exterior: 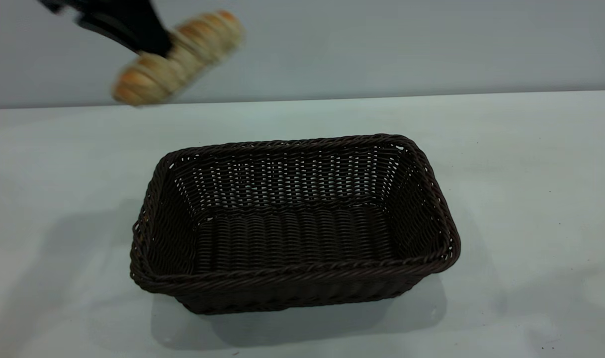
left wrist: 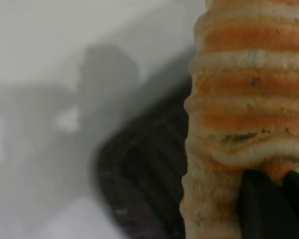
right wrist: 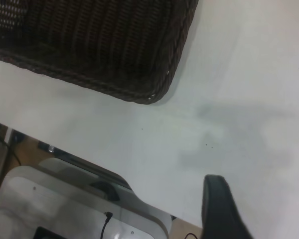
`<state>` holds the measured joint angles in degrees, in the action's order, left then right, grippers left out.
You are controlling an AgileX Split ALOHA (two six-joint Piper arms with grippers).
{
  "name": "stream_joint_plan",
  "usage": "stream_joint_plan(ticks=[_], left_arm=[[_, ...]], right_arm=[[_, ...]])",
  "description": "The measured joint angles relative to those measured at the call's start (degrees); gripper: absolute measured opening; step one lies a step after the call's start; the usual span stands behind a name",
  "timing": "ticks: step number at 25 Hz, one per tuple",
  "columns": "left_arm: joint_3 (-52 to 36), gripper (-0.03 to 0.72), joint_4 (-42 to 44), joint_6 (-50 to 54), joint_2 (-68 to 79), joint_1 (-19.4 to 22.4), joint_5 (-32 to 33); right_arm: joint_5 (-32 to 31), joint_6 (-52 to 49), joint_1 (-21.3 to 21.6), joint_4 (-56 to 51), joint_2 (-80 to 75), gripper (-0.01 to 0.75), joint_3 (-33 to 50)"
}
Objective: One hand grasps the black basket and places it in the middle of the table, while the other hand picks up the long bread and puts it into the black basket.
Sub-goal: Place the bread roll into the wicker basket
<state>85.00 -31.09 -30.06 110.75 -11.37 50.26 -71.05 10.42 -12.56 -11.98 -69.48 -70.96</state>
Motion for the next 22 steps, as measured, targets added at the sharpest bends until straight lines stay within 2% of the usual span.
stream_joint_plan(ticks=[6, 10, 13, 18, 20, 22], left_arm=[[0.0, 0.054, -1.0, -0.1, 6.2, -8.2, 0.7], [0.0, 0.089, -1.0, -0.2, 9.4, -10.7, 0.5], [0.0, 0.181, -1.1, -0.2, 9.9, -10.8, 0.0], [0.7, 0.413, 1.7, -0.2, 9.4, -10.7, -0.1], [2.8, 0.474, 4.3, 0.0, 8.7, -10.6, 1.2], [5.6, 0.503, 8.0, 1.0, 7.6, -10.6, 4.4]], right_arm=[[0.0, 0.0, 0.0, 0.1, 0.0, 0.444, 0.0], [0.0, 0.0, 0.0, 0.1, 0.0, 0.444, 0.0], [0.0, 0.0, 0.0, 0.1, 0.0, 0.444, 0.0], [0.0, 0.0, 0.0, 0.1, 0.0, 0.444, 0.0], [0.0, 0.0, 0.0, 0.1, 0.0, 0.444, 0.0], [0.0, 0.0, 0.0, 0.1, 0.0, 0.444, 0.0]])
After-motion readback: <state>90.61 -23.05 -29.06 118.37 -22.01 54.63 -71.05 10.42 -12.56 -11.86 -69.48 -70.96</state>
